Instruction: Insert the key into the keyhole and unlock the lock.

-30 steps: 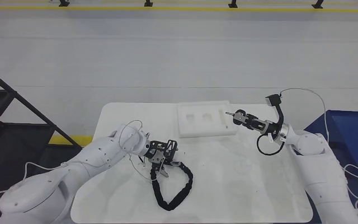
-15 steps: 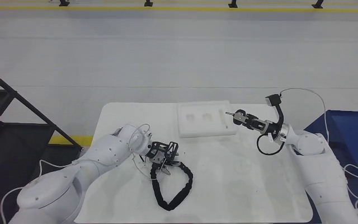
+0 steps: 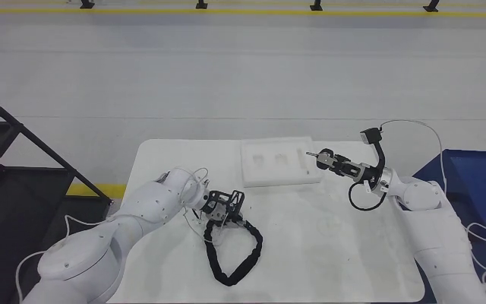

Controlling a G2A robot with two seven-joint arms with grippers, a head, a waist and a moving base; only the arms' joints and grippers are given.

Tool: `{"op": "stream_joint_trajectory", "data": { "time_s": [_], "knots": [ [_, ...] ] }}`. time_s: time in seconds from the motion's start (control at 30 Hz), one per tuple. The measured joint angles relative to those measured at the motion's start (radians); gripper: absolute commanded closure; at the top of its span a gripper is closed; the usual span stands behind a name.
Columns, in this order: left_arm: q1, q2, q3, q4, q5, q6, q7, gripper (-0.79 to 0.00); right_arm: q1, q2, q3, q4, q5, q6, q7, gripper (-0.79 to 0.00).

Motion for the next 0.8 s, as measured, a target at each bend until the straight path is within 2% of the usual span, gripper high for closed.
{"op": "stream_joint_trajectory", "data": {
  "time_s": [0.13,0.23,0.43,0.57,0.8],
  "knots": [
    [-0.011,0.003,0.000,-0.004,-0.015,0.000,0.041,0.000,0.000,0.000,0.000,0.000,0.000,0.000,0.000,0.000],
    [-0.017,0.015,-0.004,-0.032,-0.070,0.003,0.043,0.000,0.000,0.000,0.000,0.000,0.000,0.000,0.000,0.000],
    [-0.034,0.069,-0.008,-0.121,-0.173,0.024,0.064,0.000,-0.006,0.000,-0.004,-0.010,-0.008,0.016,-0.004,0.000],
    [-0.051,0.114,-0.004,-0.203,-0.221,0.045,0.085,0.000,-0.014,0.011,-0.007,-0.071,-0.070,0.149,0.050,0.000],
    [-0.096,0.192,0.000,-0.351,-0.296,0.061,0.101,0.000,-0.087,0.041,0.059,-0.263,-0.135,0.312,0.133,0.000]
  ]
}}
